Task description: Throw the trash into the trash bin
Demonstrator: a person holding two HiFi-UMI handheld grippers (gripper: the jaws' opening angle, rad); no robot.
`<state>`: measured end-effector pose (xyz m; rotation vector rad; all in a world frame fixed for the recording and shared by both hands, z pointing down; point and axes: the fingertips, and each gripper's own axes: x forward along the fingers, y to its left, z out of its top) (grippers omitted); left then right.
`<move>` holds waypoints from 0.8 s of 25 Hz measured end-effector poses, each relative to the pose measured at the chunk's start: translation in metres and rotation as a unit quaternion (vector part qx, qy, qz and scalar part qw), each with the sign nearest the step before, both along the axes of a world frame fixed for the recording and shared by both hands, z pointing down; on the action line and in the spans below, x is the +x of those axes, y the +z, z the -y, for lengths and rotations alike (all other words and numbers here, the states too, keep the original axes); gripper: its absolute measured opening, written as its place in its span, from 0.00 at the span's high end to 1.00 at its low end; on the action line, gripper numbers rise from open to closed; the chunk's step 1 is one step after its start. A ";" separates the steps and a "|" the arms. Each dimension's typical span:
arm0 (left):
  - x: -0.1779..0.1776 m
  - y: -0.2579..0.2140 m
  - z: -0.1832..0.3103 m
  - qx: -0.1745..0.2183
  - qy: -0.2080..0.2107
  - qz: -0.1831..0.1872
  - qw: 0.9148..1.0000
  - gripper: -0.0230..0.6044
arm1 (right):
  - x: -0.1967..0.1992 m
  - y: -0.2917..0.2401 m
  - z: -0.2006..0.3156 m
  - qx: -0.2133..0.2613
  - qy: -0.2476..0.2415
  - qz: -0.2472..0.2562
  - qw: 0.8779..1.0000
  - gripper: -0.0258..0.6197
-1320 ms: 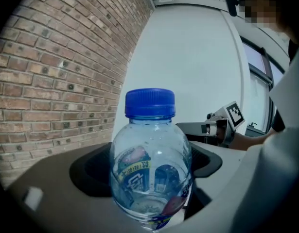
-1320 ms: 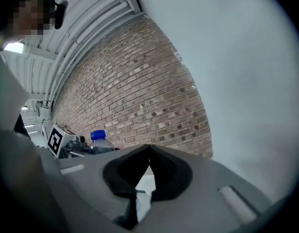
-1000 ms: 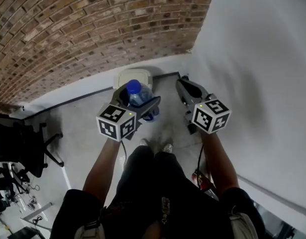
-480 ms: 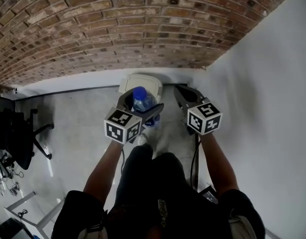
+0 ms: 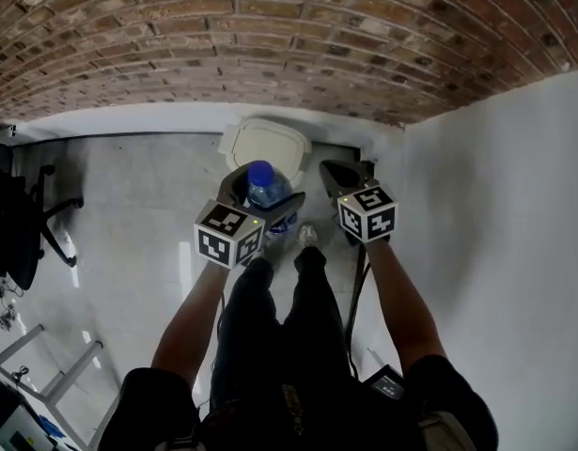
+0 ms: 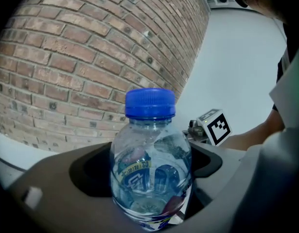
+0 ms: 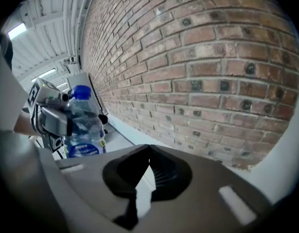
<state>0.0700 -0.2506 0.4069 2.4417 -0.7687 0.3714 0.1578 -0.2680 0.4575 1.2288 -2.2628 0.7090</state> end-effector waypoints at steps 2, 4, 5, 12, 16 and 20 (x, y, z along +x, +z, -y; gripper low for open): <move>0.005 0.022 0.004 -0.007 -0.013 0.005 1.000 0.23 | 0.005 0.036 0.006 -0.019 -0.015 -0.007 1.000 0.96; 0.009 0.046 0.007 -0.016 -0.030 0.008 0.999 0.23 | 0.011 0.074 0.013 -0.040 -0.027 -0.011 0.999 0.96; 0.010 0.059 0.008 -0.021 -0.040 0.010 0.999 0.23 | 0.014 0.094 0.017 -0.049 -0.031 -0.011 0.998 0.96; 0.012 0.144 0.004 -0.058 -0.080 0.032 0.995 0.23 | 0.021 0.218 0.024 -0.116 -0.037 -0.013 0.992 0.96; 0.010 0.181 0.000 -0.070 -0.085 0.044 0.993 0.23 | 0.021 0.269 0.032 -0.136 -0.025 -0.013 0.990 0.96; 0.008 0.206 -0.004 -0.080 -0.089 0.055 0.991 0.23 | 0.027 0.315 0.036 -0.155 -0.011 -0.032 0.987 0.96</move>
